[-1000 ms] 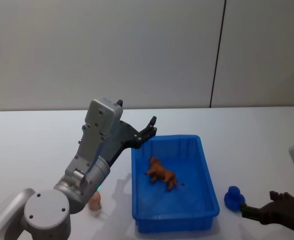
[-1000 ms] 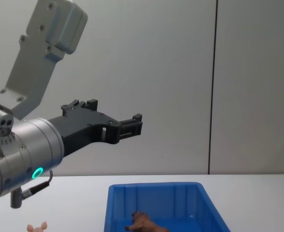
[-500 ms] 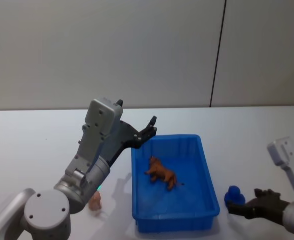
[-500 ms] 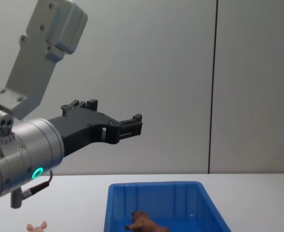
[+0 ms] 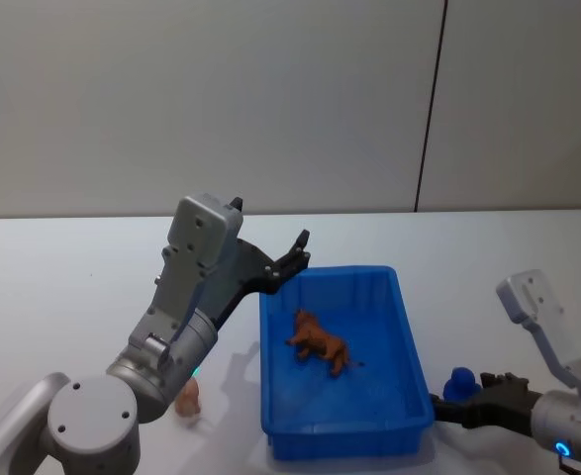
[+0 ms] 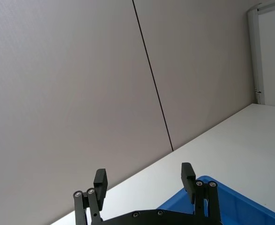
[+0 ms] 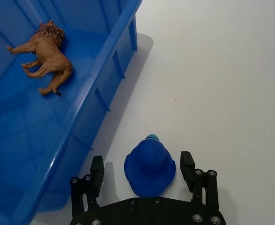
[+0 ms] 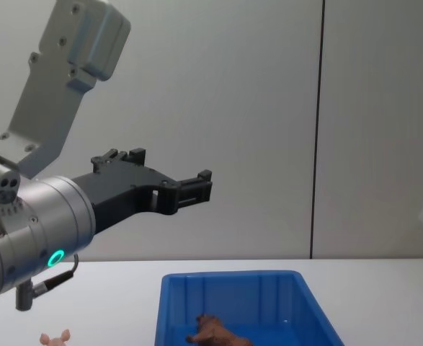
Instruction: Pick up the two dolls from the table and place them into the box.
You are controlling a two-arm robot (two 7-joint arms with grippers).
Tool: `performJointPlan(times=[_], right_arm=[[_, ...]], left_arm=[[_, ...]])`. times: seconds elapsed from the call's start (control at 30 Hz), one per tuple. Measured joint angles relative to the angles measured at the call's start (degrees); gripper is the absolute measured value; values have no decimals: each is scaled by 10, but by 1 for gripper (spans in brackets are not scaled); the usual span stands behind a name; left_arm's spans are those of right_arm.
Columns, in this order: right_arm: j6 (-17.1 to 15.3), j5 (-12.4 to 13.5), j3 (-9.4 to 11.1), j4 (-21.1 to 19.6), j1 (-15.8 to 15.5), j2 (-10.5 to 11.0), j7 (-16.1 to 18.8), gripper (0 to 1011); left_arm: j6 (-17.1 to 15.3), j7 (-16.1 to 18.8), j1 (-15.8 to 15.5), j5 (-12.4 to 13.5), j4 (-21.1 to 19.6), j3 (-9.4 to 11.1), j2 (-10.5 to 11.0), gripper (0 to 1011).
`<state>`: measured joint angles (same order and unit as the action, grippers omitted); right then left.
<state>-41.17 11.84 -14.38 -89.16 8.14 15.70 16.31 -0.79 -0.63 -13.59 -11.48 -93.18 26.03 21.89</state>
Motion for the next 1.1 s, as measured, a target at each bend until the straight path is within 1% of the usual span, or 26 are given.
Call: performJointPlan(times=[0.03, 0.13, 0.3, 0.33, 0.43, 0.47, 0.53, 0.57, 0.87, 1.1], right_arm=[[0, -1, 0, 2, 1, -1, 0, 1001], [-1, -4, -3, 10, 7, -4, 3, 951], [-2, -9, -5, 20, 13, -8, 5, 831], [-2, -9, -6, 21, 14, -9, 5, 780], [-3, -11, -7, 25, 17, -11, 6, 728], [-3, -11, -7, 25, 17, -11, 6, 661], [-3, -12, -7, 27, 18, -11, 7, 624], [-3, -13, -8, 29, 19, -12, 7, 580], [0, -14, -8, 30, 19, -12, 6, 504], [16, -17, -4, 16, 11, -7, -13, 461]], left_arm=[[0, 0, 0, 0, 0, 0, 0, 1001], [0, 0, 0, 0, 0, 0, 0, 1001], [0, 0, 0, 0, 0, 0, 0, 1001], [0, 0, 0, 0, 0, 0, 0, 1001], [0, 0, 0, 0, 0, 0, 0, 1001], [0, 0, 0, 0, 0, 0, 0, 1001], [0, 0, 0, 0, 0, 0, 0, 1001], [0, 0, 0, 0, 0, 0, 0, 1001], [0, 0, 0, 0, 0, 0, 0, 1001], [0, 0, 0, 0, 0, 0, 0, 1001]])
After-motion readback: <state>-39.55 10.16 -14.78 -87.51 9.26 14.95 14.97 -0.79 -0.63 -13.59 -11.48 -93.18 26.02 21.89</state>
